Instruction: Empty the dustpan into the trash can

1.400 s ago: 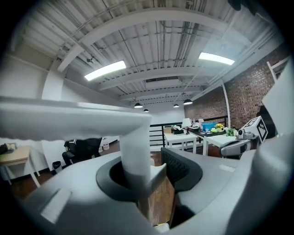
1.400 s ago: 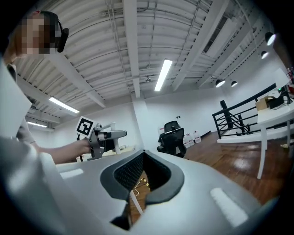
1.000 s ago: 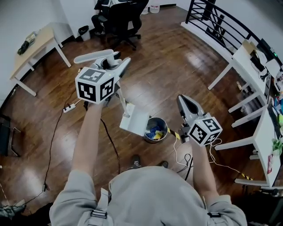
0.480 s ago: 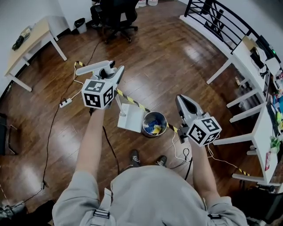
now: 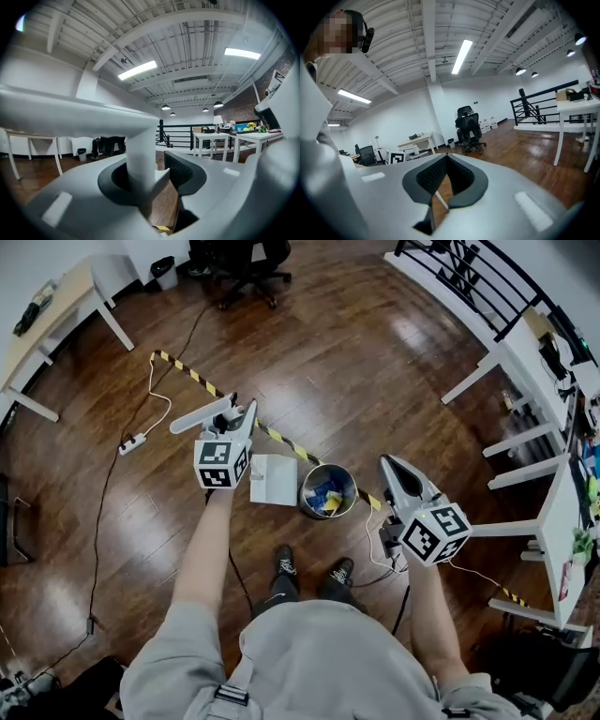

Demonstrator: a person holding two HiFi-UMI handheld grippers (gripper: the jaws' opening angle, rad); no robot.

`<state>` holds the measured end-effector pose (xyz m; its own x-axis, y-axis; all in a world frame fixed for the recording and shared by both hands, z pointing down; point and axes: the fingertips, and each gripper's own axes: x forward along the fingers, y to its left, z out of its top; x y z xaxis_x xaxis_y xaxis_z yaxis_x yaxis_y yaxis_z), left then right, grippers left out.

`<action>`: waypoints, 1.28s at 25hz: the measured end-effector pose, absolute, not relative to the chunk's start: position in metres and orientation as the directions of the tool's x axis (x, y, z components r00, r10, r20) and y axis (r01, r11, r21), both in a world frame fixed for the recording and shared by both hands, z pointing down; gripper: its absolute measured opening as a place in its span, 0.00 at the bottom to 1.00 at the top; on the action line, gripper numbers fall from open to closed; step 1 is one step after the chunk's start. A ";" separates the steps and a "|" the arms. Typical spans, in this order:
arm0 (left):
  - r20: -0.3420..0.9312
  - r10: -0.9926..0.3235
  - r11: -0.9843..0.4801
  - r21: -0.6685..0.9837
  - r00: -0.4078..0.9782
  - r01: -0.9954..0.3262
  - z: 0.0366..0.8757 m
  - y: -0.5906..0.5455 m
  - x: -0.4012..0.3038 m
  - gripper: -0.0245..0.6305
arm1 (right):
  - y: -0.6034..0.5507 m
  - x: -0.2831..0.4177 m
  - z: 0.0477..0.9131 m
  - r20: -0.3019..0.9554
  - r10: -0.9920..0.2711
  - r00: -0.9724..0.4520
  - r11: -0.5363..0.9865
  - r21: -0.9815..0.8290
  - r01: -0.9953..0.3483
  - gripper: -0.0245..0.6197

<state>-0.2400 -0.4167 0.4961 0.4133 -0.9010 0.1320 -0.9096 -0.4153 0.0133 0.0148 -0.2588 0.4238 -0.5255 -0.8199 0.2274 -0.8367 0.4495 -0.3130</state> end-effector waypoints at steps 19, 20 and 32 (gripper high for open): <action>0.307 -0.895 -0.303 0.109 0.322 -0.947 0.614 -0.439 -0.270 0.30 | -0.279 0.001 0.470 0.287 -0.816 -0.502 0.410 -0.326 -0.852 0.03; 0.318 -0.897 -0.284 0.116 0.307 -0.952 0.616 -0.439 -0.277 0.30 | -0.279 0.000 0.470 0.285 -0.815 -0.504 0.412 -0.326 -0.851 0.03; 0.387 -0.915 -0.072 0.129 0.117 -0.989 0.645 -0.421 -0.354 0.34 | -0.276 -0.023 0.471 0.290 -0.802 -0.522 0.430 -0.327 -0.842 0.03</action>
<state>-0.3539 -0.4206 0.6451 0.1167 -0.9147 0.3868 -0.9890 -0.0716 0.1293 -0.0233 -0.2764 0.4710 -0.5221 -0.8019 0.2904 -0.8417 0.4296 -0.3270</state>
